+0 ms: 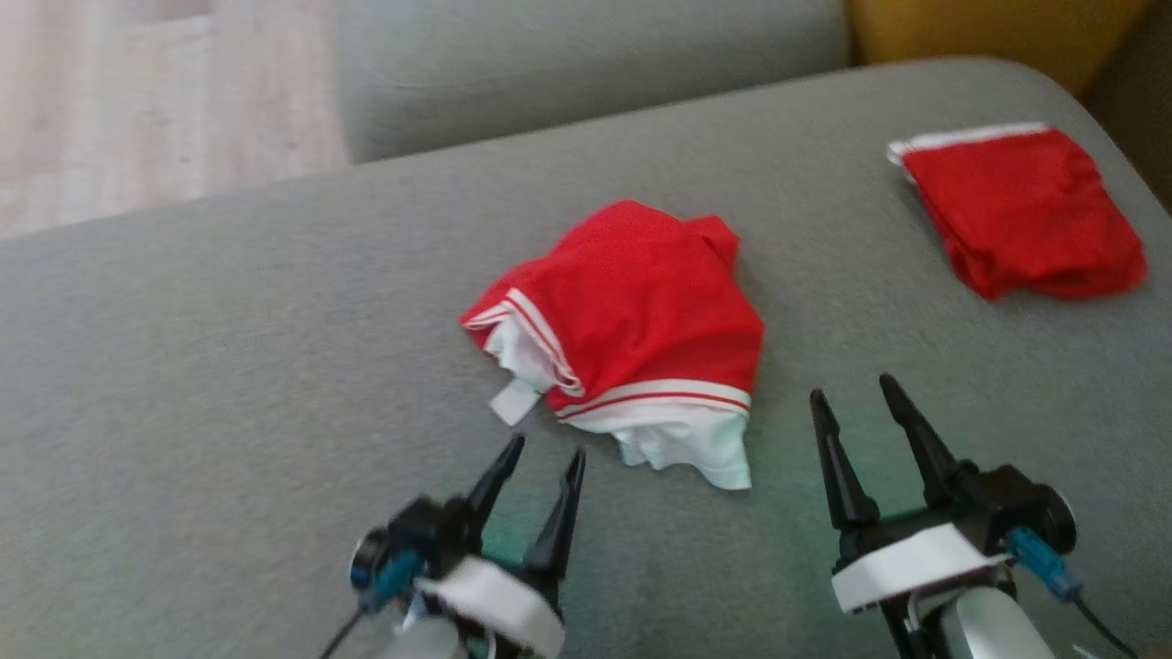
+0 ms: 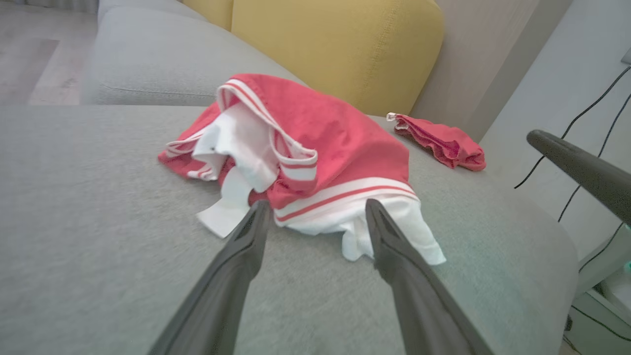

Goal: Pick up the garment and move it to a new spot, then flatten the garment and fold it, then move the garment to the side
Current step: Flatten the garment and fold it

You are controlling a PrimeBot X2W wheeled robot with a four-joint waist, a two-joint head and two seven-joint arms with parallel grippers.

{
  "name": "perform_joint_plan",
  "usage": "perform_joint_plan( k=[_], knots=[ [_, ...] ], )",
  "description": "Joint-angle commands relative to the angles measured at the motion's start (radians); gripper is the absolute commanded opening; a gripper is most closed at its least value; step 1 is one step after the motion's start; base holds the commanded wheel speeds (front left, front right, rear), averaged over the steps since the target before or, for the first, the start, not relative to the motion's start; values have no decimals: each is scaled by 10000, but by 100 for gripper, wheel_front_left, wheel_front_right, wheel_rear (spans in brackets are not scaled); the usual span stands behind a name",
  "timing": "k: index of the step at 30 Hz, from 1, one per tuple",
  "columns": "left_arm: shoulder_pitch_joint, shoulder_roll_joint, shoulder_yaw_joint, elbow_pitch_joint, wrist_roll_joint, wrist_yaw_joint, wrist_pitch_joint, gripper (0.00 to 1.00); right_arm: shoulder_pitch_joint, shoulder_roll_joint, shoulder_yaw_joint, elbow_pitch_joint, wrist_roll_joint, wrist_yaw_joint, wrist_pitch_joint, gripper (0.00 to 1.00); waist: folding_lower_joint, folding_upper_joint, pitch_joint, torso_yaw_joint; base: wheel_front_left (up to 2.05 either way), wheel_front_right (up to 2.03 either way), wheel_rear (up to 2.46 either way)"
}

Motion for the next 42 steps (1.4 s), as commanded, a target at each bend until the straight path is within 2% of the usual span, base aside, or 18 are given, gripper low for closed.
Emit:
perform_joint_plan(
  k=[1, 7, 10, 16, 19, 20, 21, 22, 28, 31, 38, 42],
  knots=[
    [-831, -3, 121, -76, -294, 29, -97, 100, -525, -24, 277, -369, -68, -7, -38, 100, -2, 0, 493, -645, 0, 0, 0],
    [-1831, -3, -350, 876, -807, 278, -97, 100, -689, -24, 377, -454, 65, -7, -38, 100, -2, 0, 789, -1203, 0, 0, 0],
    [-2303, -3, -431, 1483, -920, 546, -97, 100, -758, -24, 416, -499, 167, -7, -38, 100, -2, 0, 905, -1447, 0, 0, 0],
    [-2841, -3, -257, 2350, -862, 1233, -97, 100, -851, -24, 430, -533, 269, -7, -38, 100, -2, 0, 989, -1702, 0, 0, 0],
    [-2906, -3, -60, 2209, -735, 1360, -97, 100, -841, -24, 404, -544, 276, -7, -38, 100, -2, 0, 974, -1723, 0, 0, 0],
    [-2887, -3, -21, 2146, -690, 1353, -97, 92, -831, -24, 397, -540, 275, -7, -38, 100, -2, 0, 954, -1723, 0, 0, 0],
    [-2861, -3, 18, 2046, -656, 1336, -97, 41, -817, -24, 387, -535, 274, -7, -38, 100, -2, 0, 932, -1721, 0, 0, 0],
    [-2833, -3, 9, 1960, -623, 1276, -97, 0, -807, -24, 385, -531, 274, -7, -38, 100, -2, 0, 911, -1723, 0, 0, 0],
    [-2995, -3, -85, 687, -468, 691, -97, 0, -810, -24, 484, -569, 317, -7, -38, 100, -2, 0, 801, -1814, 0, 0, 0],
    [-3600, -3, -205, 177, -265, 421, -97, 0, -844, -24, 594, -610, 370, -7, -38, 100, -2, 0, 767, -1962, 0, 0, 0],
    [-6534, 202, -223, -142, 891, -20, -97, 0, -856, -24, 884, -768, 625, -7, -38, 100, -2, 0, 680, -2287, 0, 0, 0],
    [-8524, 331, 295, -495, 1062, -182, -97, 0, -770, -24, 996, -779, 707, -7, -38, 100, -2, 0, 531, -2235, 0, 0, 0]
  ],
)
